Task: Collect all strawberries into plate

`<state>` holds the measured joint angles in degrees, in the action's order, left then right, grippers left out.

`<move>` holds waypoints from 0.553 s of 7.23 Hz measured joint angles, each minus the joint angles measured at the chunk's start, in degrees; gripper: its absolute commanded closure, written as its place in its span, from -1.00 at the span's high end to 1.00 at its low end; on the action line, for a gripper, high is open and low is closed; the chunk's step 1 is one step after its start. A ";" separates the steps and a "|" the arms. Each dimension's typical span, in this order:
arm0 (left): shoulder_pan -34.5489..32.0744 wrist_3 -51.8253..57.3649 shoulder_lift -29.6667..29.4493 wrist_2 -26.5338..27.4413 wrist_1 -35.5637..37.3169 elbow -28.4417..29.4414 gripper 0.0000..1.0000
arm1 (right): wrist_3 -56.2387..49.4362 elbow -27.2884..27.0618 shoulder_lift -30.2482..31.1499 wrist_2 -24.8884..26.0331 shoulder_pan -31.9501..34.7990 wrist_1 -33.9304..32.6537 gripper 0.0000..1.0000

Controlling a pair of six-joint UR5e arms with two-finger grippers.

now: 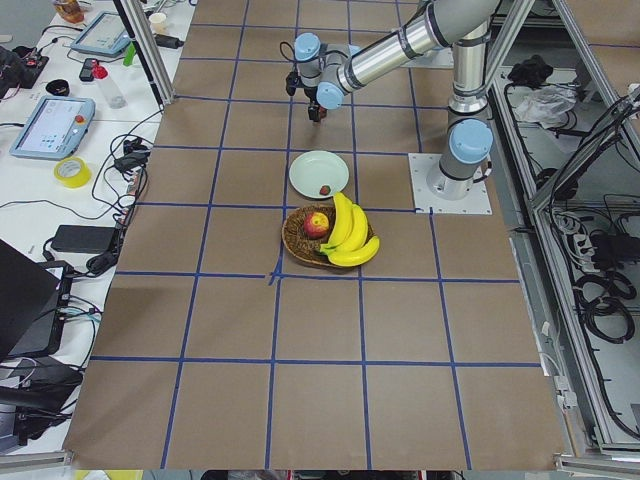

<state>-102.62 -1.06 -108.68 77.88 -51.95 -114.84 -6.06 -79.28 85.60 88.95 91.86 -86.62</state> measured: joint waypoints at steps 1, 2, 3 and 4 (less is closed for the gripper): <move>-0.13 0.06 -0.66 -0.06 0.18 -0.14 0.56 | 0.00 0.00 0.00 0.00 -0.02 0.00 1.00; -0.17 0.08 -1.26 -0.08 0.24 -0.17 0.22 | 0.00 0.00 0.00 0.00 -0.01 0.01 1.00; -0.20 0.09 -1.79 -0.09 0.26 -0.19 -0.52 | 0.00 0.00 0.00 0.00 -0.02 -0.02 1.00; -0.21 0.09 -2.20 -0.11 0.26 -0.20 -0.92 | 0.00 0.00 0.00 0.00 -0.02 -0.03 1.00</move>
<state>-102.83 -0.97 -110.88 77.76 -51.68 -115.05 -6.06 -79.28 85.60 88.95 91.85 -86.65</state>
